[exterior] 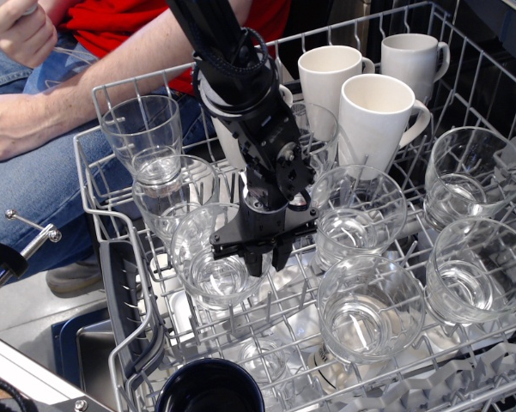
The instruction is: Pick up glass cup
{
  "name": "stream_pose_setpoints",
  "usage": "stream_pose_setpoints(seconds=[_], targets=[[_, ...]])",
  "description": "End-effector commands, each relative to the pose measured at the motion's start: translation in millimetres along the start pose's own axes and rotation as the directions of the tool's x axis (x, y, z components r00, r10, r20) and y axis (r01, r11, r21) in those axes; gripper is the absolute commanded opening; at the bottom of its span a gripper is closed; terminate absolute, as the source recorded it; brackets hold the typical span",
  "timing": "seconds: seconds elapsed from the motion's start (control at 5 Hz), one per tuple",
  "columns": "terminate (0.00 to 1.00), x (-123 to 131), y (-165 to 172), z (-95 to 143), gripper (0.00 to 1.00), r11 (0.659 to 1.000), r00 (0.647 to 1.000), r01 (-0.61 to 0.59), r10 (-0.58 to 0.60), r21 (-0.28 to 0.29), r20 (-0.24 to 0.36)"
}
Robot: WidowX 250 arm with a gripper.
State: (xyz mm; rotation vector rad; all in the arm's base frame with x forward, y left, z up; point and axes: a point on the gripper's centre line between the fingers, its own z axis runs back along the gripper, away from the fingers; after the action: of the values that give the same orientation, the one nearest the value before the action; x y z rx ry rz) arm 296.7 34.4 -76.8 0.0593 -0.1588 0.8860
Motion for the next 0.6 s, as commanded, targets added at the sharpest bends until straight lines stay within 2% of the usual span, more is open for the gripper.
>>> stream_pose_setpoints(seconds=[0.0,0.2,0.4], targets=[[0.00,13.4,-2.9,25.6,0.00,1.000,1.000,-0.004,0.004,-0.005,-0.017],[0.00,16.6,-3.4,48.3,0.00,1.000,0.999,0.022,-0.022,0.014,-0.046],[0.00,21.7,-3.5,82.5,0.00,0.999,0.996,0.048,-0.046,0.023,-0.076]])
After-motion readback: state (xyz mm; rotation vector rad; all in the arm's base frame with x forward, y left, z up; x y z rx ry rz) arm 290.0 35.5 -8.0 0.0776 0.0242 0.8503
